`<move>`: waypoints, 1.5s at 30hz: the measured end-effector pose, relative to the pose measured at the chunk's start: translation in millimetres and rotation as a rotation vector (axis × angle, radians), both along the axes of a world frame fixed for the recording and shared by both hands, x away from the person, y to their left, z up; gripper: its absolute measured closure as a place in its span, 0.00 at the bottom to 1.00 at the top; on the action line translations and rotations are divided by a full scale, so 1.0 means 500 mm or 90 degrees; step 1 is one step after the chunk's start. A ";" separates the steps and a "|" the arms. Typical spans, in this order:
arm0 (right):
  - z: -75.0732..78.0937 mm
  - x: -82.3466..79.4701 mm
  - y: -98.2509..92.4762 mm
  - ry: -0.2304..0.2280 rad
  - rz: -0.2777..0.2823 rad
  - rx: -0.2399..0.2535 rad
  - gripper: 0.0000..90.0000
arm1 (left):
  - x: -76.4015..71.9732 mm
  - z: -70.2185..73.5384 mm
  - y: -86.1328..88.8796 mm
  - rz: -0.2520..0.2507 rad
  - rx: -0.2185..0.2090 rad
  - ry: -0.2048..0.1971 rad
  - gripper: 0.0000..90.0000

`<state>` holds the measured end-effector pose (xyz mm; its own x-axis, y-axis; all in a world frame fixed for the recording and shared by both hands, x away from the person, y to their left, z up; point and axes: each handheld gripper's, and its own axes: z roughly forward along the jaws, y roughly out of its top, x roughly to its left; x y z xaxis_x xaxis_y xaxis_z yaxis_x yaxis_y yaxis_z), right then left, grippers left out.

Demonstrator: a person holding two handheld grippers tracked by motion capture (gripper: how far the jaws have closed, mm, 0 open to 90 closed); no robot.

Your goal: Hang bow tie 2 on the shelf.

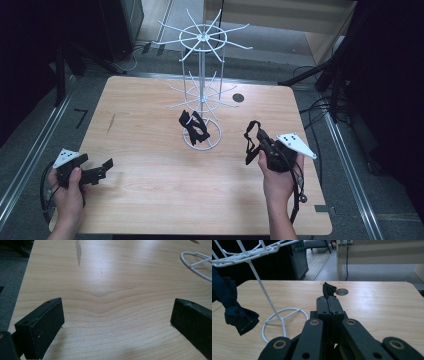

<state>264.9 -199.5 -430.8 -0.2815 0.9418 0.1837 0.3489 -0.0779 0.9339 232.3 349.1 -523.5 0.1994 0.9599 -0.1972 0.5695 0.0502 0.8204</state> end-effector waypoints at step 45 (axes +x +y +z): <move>0.083 0.059 0.075 -0.043 0.021 0.030 1.00 | 0.001 0.000 0.000 -0.001 0.000 0.001 0.00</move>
<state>294.1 -161.9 -389.5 -0.3257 0.9226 0.2068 0.2882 -0.1115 0.9511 232.6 349.1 -523.6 0.2007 0.9596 -0.1970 0.5703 0.0490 0.8200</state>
